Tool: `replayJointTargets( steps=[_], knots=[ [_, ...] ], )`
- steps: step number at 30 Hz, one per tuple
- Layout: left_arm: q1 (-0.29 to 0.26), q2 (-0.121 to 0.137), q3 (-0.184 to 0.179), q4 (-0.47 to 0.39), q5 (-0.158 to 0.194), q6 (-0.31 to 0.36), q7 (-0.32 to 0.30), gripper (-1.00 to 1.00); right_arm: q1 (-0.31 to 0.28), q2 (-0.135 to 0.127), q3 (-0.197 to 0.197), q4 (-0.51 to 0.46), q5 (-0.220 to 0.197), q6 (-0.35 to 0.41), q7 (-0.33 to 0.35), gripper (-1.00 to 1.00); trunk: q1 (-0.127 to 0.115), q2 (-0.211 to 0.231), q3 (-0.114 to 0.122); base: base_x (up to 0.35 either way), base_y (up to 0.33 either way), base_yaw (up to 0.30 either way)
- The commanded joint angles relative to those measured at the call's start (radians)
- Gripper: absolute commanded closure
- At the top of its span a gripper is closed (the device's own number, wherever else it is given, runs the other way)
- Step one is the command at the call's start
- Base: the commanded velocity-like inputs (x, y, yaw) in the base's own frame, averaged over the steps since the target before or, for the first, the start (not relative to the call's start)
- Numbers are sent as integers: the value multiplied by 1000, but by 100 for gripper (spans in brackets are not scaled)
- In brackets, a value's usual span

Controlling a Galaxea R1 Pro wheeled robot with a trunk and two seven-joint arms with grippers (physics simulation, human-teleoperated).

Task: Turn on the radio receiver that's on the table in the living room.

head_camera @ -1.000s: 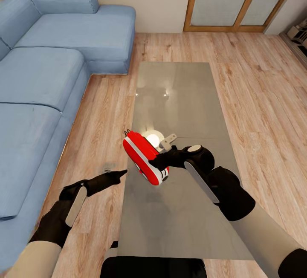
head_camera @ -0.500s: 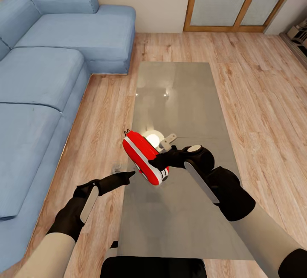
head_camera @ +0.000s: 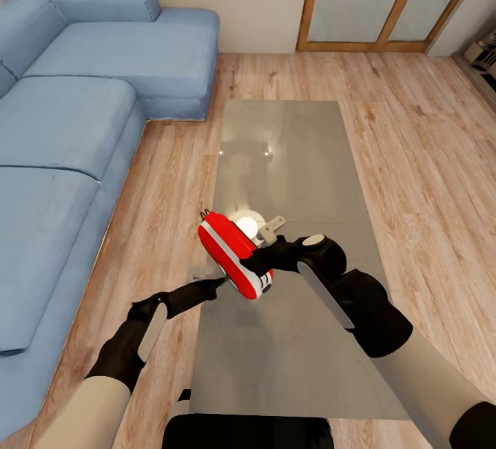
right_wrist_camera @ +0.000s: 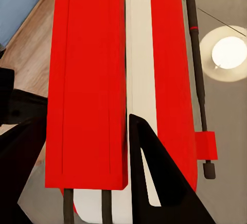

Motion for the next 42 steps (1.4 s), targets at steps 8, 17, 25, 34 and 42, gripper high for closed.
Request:
replayJointTargets(
  steps=[8,17,25,34,42],
  knots=[
    [-2,-26,-1,-1,-1,-4,0,100,0,0,0,0,-8,0,0,100,0,0,0,0,0,0],
    [-3,-19,-1,-12,-1,-2,-3,100,-1,-1,-5,3,-6,0,-2,100,0,0,0,0,0,0],
    [-1,109,3,-104,-1,7,-261,100,-1,-20,-99,16,105,0,-73,100,0,0,0,0,0,0],
    [-1,207,5,-103,1,10,-389,100,-1,-147,-162,3,112,0,-79,100,0,0,0,0,0,0],
    [-1,205,5,-100,3,10,-387,100,5,-289,-164,-30,-47,-8,-29,100,0,0,0,0,0,0]
  ],
)
